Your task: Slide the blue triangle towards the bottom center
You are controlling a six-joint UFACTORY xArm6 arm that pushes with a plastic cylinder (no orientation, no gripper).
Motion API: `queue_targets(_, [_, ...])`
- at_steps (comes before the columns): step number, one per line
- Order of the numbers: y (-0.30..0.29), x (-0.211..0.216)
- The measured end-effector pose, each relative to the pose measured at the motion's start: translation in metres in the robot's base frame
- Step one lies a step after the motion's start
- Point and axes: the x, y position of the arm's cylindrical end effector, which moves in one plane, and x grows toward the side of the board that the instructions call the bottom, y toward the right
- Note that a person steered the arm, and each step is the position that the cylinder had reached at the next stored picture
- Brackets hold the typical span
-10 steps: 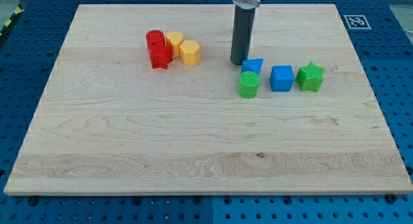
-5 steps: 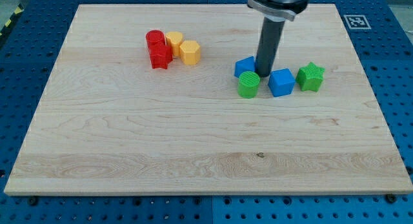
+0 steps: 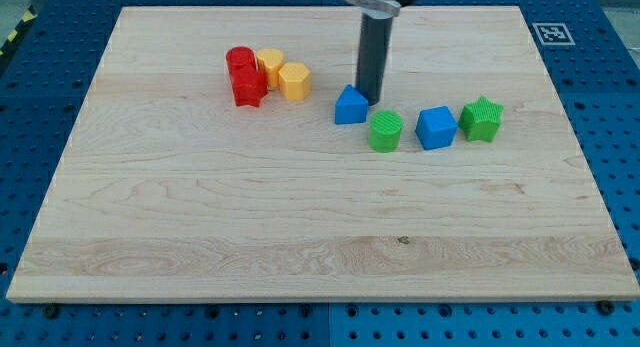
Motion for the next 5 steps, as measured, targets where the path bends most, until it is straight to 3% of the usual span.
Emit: queue_targets(5, [-0.038, 0.016])
